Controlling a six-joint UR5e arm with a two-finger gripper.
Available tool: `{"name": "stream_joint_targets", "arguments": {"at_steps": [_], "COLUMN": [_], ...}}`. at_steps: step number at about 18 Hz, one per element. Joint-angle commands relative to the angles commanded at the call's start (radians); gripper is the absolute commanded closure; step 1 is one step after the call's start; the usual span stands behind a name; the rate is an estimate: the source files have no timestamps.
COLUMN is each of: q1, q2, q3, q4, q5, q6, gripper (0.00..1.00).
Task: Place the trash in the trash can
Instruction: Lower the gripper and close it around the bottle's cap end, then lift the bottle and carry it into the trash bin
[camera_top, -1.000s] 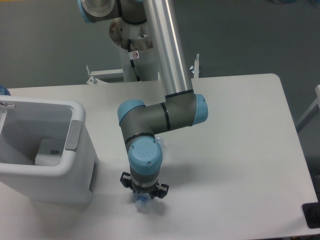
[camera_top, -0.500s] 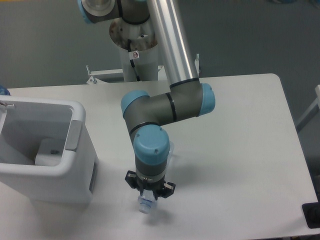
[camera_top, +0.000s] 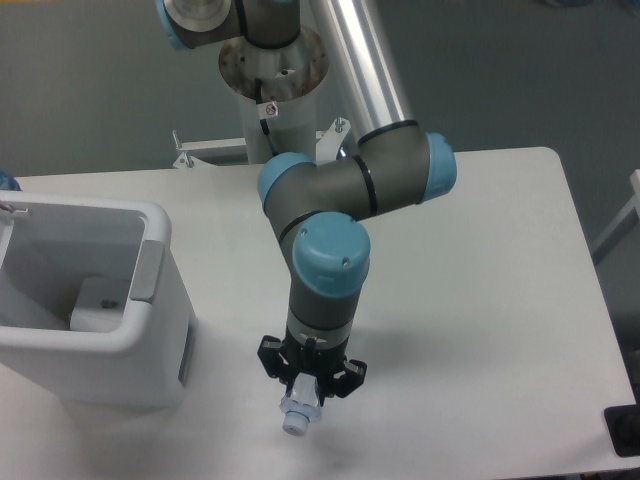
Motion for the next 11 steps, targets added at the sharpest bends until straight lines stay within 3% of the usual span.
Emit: {"name": "stream_joint_targets", "arguments": {"at_steps": [11], "q1": [0.054], "q2": [0.146], "q3": [0.044], "q4": [0.014], "q5": [-0.215], "q6": [-0.018], "gripper": [0.63]}}
